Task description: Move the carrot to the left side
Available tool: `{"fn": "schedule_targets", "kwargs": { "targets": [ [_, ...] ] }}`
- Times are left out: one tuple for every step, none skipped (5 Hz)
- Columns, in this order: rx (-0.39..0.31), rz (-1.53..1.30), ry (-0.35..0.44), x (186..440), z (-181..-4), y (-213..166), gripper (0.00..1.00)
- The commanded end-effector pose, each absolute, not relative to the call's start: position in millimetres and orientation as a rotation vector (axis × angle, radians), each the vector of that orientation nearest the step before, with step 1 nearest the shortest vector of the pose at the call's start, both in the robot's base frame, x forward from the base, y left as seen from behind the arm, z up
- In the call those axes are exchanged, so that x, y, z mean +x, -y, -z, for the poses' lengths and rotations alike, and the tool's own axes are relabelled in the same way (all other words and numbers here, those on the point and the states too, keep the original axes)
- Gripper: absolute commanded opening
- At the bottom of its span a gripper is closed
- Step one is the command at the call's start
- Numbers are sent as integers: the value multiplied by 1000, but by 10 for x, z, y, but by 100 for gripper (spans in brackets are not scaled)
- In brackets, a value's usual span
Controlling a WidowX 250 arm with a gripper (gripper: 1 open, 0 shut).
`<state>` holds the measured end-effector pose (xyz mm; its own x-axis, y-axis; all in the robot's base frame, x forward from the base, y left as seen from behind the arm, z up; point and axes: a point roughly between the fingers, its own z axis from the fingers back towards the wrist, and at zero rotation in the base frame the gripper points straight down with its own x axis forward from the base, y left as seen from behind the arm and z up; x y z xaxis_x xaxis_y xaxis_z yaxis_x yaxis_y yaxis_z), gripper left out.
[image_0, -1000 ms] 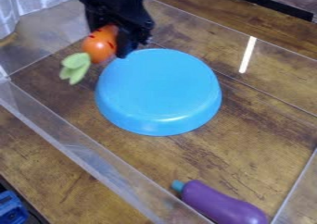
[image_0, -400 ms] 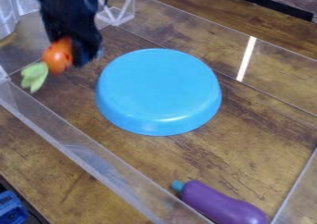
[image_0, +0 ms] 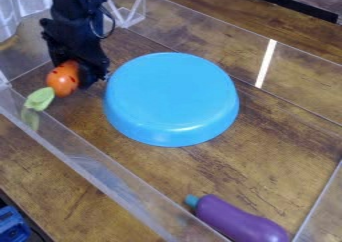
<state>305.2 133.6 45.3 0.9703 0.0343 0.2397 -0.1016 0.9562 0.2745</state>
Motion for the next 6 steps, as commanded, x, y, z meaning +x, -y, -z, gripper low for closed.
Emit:
{"fn": "schedule_targets", "kwargs": {
  "targets": [
    [305, -75, 317, 3260, -582, -1303, 100],
    [281, -125, 348, 3290, -755, -1261, 100],
    [259, -169, 358, 3277, -916, -1240, 100],
    [228, -146, 363, 3247, -1048, -1294, 100],
    [196, -142, 355, 3209, -1114, -1371, 100],
    [167, -139, 344, 3216, -1170, -1388, 100]
  ]
}}
